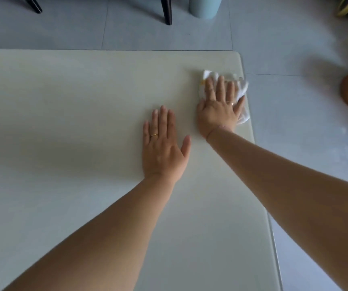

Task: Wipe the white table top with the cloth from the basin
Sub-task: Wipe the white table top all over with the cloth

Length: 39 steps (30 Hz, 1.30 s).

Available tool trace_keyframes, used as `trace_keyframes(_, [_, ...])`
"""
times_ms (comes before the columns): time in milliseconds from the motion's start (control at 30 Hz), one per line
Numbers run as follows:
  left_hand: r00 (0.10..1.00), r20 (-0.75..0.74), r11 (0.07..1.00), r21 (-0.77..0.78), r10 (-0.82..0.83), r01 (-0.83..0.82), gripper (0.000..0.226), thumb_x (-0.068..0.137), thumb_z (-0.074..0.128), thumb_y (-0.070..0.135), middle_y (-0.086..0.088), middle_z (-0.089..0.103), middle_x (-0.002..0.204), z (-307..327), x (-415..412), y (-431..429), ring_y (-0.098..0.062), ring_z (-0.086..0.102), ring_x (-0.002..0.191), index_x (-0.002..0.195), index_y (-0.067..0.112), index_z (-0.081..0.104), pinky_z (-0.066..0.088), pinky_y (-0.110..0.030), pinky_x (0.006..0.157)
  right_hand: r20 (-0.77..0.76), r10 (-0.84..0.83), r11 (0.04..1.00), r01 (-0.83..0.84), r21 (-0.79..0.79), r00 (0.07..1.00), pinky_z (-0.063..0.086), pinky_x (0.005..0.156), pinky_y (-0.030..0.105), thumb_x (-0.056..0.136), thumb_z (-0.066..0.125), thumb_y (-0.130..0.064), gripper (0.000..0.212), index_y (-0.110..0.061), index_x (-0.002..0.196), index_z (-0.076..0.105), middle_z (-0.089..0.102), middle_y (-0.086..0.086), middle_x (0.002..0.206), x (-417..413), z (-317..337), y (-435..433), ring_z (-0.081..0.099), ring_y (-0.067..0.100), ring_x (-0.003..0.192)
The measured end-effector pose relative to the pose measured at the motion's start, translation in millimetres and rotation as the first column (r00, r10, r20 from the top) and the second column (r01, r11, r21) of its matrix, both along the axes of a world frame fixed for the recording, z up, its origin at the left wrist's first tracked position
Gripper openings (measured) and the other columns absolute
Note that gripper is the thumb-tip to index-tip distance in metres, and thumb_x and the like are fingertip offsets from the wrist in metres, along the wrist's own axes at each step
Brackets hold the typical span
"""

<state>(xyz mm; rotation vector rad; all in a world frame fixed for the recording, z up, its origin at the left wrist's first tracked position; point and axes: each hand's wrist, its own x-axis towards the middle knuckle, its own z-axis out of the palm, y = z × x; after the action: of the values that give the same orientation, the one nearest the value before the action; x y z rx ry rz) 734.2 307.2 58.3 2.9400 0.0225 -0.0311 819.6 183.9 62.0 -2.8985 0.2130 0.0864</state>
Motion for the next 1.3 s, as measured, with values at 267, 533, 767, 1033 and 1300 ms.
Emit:
trace_keyframes(267, [1.0, 0.002, 0.999, -0.036, 0.01, -0.01, 0.071, 0.09, 0.028, 0.048, -0.009, 0.019, 0.158, 6.2, -0.7, -2.7, -0.025, 0.014, 0.146, 0.149, 0.008, 0.024, 0.009, -0.042, 0.119, -0.061, 0.437, 0.897, -0.44, -0.038, 0.897, -0.003, 0.117, 0.043, 0.1, 0.029, -0.038, 0.053, -0.035, 0.149, 0.01, 0.004, -0.007, 0.16, 53.6, 10.3, -84.5, -0.002, 0.017, 0.147])
trace_keyframes(533, [1.0, -0.011, 0.999, -0.032, 0.019, -0.02, 0.071, 0.089, 0.027, 0.048, -0.009, 0.02, 0.157, 7.7, 1.2, -4.6, -0.025, 0.017, 0.146, 0.149, 0.008, 0.026, 0.011, -0.043, 0.119, -0.04, 0.478, 0.877, -0.479, -0.033, 0.877, -0.009, 0.114, 0.048, 0.098, 0.027, -0.038, 0.055, -0.032, 0.15, 0.009, 0.003, -0.005, 0.16, 52.4, 6.2, -2.5, -0.003, 0.021, 0.147])
trace_keyframes(767, [1.0, 0.015, 0.999, -0.03, 0.014, -0.014, 0.071, 0.089, 0.029, 0.048, -0.009, 0.022, 0.157, 4.5, 2.1, -3.8, -0.026, 0.018, 0.145, 0.147, 0.007, 0.029, 0.014, -0.044, 0.118, -0.075, 0.118, 0.993, -0.117, 0.017, 0.99, -0.005, 0.116, 0.048, 0.098, 0.023, -0.037, 0.054, -0.034, 0.15, 0.007, 0.001, -0.005, 0.16, 107.3, 7.7, -59.9, -0.005, 0.02, 0.146])
trace_keyframes(1033, [1.0, 0.021, 0.999, -0.032, 0.007, -0.006, 0.072, 0.089, 0.027, 0.048, -0.009, 0.02, 0.158, 1.6, 2.8, -0.8, -0.025, 0.014, 0.146, 0.148, 0.007, 0.026, 0.009, -0.042, 0.119, -0.041, 0.547, 0.837, -0.547, 0.0, 0.836, -0.007, 0.116, 0.046, 0.099, 0.03, -0.034, 0.055, -0.033, 0.15, 0.007, 0.002, -0.006, 0.16, -4.9, 7.7, -50.7, -0.006, 0.019, 0.147])
trace_keyframes(1300, [0.997, 0.064, 0.997, -0.056, 0.052, -0.049, 0.068, 0.092, 0.043, 0.037, -0.016, 0.021, 0.156, 9.1, -2.8, -0.7, -0.03, 0.019, 0.145, 0.148, 0.003, 0.023, 0.009, -0.043, 0.118, -0.053, 0.376, 0.925, -0.372, 0.074, 0.925, -0.011, 0.115, 0.044, 0.094, 0.038, -0.027, 0.063, -0.03, 0.15, 0.01, 0.003, -0.004, 0.159, -140.3, 11.7, -42.2, -0.008, 0.02, 0.146])
